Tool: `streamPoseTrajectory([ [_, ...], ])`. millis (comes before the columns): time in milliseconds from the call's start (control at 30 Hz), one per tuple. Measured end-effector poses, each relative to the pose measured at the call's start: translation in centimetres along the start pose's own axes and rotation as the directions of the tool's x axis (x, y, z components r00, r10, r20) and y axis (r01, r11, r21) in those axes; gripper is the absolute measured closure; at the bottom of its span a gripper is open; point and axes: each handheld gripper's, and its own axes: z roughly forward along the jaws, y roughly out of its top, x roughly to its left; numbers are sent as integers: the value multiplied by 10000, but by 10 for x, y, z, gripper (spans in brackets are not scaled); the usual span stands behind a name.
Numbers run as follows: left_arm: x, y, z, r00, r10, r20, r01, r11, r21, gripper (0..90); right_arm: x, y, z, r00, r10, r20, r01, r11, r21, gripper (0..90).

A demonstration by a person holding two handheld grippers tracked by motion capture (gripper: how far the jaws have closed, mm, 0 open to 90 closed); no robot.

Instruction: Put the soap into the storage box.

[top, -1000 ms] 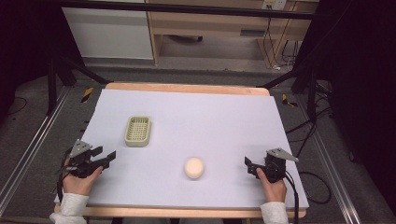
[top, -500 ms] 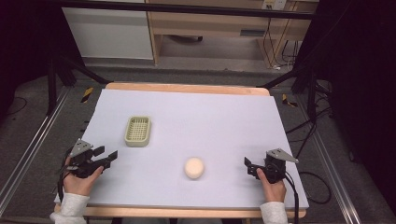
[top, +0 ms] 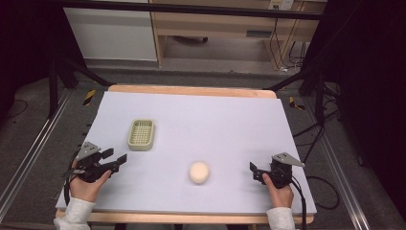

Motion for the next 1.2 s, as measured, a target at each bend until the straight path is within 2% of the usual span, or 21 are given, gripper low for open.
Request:
streamPoseTrajectory([
  [233, -4, 1, 1, 9999, 34, 147, -34, 10000, -32, 353, 0, 0, 1, 9999, -87, 57, 86, 9999, 61, 42],
  [367, -9, 3, 3, 9991, 53, 412, -53, 10000, -13, 359, 1, 0, 1, 10000, -59, 7, 59, 9999, 117, 42],
  [667, -16, 7, 5, 9985, 219, 499, -219, 9998, -12, 352, 1, 0, 2, 9998, -196, 22, 195, 9997, 121, 42],
  [1200, -27, 11, 8, 9963, 458, 734, -459, 9989, -8, 352, 1, 1, 1, 9999, 53, 146, -54, 10000, 76, 36],
])
